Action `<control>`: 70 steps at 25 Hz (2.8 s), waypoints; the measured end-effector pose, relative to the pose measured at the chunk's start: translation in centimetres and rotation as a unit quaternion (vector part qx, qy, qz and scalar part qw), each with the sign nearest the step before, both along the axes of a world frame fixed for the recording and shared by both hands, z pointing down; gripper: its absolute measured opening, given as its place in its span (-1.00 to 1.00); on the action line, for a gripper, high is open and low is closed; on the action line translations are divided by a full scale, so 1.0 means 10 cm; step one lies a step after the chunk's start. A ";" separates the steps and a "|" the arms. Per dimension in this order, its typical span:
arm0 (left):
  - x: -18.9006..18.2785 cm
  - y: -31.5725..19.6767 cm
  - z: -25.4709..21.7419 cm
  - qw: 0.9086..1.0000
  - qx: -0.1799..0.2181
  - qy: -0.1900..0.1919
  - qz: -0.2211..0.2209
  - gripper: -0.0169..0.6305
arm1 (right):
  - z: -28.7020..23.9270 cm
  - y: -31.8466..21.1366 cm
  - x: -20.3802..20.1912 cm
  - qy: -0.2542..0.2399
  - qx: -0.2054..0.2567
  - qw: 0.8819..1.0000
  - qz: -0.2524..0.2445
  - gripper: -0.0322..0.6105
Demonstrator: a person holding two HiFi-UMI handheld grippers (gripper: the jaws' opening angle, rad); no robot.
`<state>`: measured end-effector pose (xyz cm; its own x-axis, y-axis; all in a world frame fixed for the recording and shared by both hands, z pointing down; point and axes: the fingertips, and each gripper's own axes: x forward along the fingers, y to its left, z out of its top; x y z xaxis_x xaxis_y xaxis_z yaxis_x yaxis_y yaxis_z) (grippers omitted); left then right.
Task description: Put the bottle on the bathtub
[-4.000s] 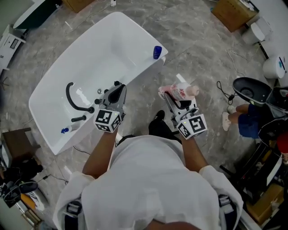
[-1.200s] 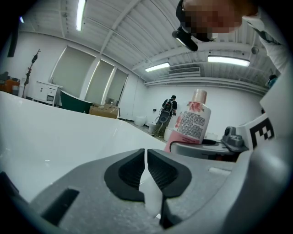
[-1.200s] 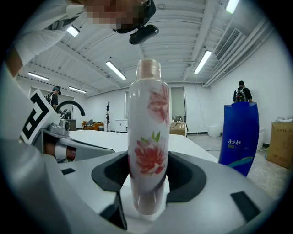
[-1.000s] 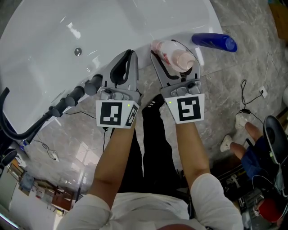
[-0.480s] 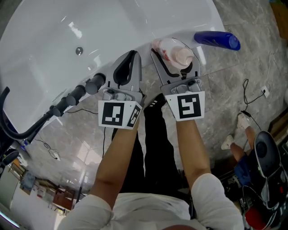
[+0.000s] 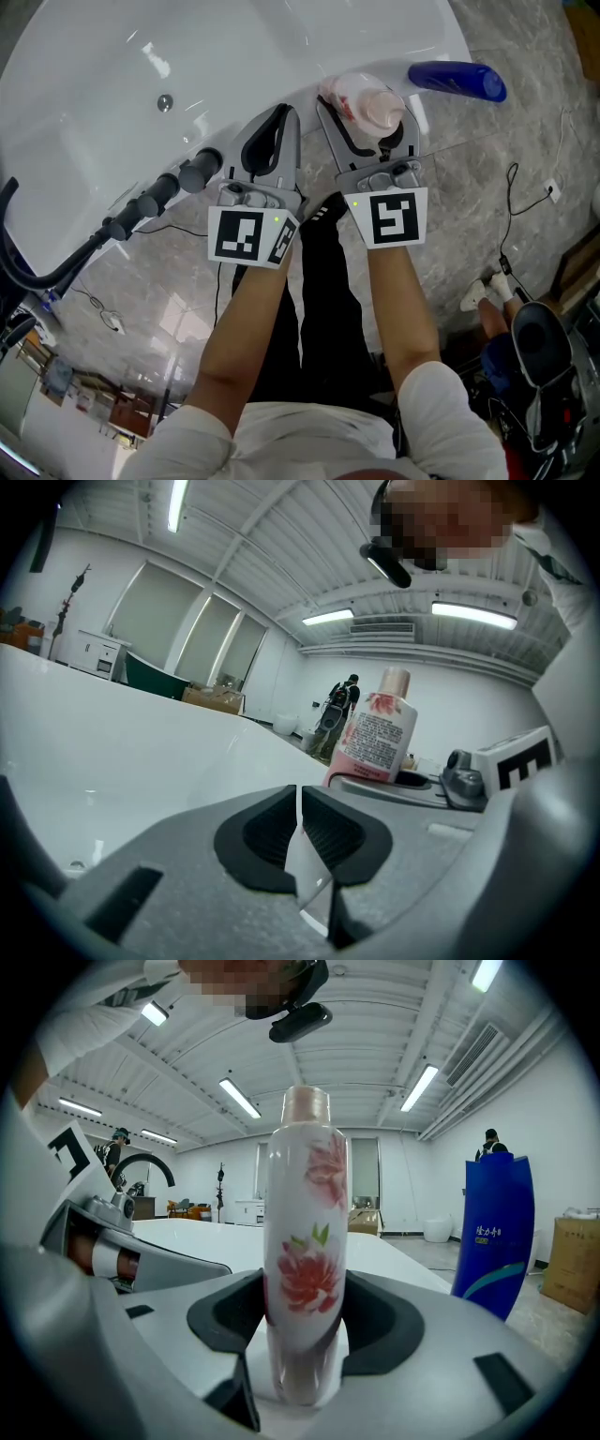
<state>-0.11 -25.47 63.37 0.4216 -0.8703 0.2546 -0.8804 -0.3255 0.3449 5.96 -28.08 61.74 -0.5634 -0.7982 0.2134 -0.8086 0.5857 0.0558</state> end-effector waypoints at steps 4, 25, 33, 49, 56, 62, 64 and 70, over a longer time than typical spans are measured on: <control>0.04 0.04 0.00 1.000 0.001 0.002 0.006 -0.89 | 0.01 0.00 0.01 0.002 0.001 1.000 0.000 -0.21; 0.09 0.35 -0.04 0.999 -0.012 0.009 0.036 -0.89 | 0.05 0.38 0.29 -0.014 -0.049 0.998 0.037 -0.21; 0.17 0.55 -0.47 0.997 -0.014 0.010 0.069 -0.89 | -0.26 0.81 0.39 -0.014 -0.084 0.995 0.045 -0.22; 0.27 0.86 -2.20 0.989 0.039 0.006 0.141 -0.89 | -2.30 0.91 0.19 -0.062 -0.036 0.997 0.042 -0.66; 0.17 0.95 -3.17 0.983 0.088 -0.007 0.162 -0.89 | -3.31 1.01 0.25 -0.063 0.012 0.997 0.045 -0.79; -0.06 1.01 -3.73 0.984 0.112 -0.006 0.136 -0.89 | -3.98 1.25 0.39 -0.067 0.053 0.995 0.044 -0.83; -0.17 1.08 -3.91 0.985 0.117 -0.007 0.130 -0.89 | -4.14 1.37 0.40 -0.064 0.055 0.996 0.033 -0.84; -0.47 1.23 -4.39 0.981 0.153 -0.034 0.118 -0.89 | -4.56 1.66 0.61 -0.062 0.079 0.994 0.048 -0.86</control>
